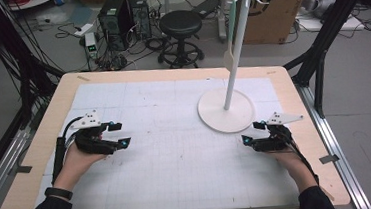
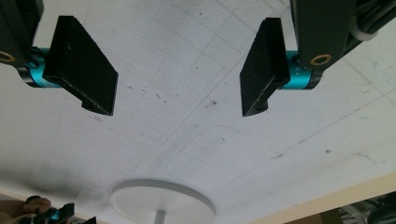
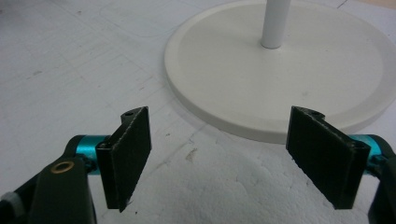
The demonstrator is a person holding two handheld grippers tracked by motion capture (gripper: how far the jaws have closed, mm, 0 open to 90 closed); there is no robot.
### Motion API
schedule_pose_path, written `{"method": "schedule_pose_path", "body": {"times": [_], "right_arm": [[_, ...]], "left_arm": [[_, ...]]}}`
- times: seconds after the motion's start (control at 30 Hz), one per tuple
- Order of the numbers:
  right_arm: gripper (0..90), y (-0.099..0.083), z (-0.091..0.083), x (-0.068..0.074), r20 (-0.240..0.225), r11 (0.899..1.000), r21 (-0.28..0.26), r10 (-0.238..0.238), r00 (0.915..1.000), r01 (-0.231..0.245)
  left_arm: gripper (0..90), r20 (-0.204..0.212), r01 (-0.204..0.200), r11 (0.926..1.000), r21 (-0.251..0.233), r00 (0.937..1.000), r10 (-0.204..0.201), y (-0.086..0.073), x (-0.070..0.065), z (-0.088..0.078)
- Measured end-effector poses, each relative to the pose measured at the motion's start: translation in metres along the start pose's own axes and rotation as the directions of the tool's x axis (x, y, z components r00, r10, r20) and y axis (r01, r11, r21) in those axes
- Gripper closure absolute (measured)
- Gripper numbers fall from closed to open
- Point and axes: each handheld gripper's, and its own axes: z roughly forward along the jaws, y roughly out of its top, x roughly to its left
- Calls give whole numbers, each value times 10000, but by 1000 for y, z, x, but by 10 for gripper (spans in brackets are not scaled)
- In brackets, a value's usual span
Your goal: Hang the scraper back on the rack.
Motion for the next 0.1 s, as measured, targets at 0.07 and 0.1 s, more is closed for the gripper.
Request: {"method": "schedule_pose_path", "body": {"times": [0.07, 0.1], "right_arm": [[214, 0, 0, 0, -33, 10000, 6, 10, 10000, -10], [214, -1, 0, -1, -21, 10000, 16, 32, 10000, -32]], "left_arm": [[285, 12, -64, 10000, 73, 10000, 64, 0, -1, 3], [285, 3, -114, 9998, 150, 9999, 114, 0, -2, 4]]}}
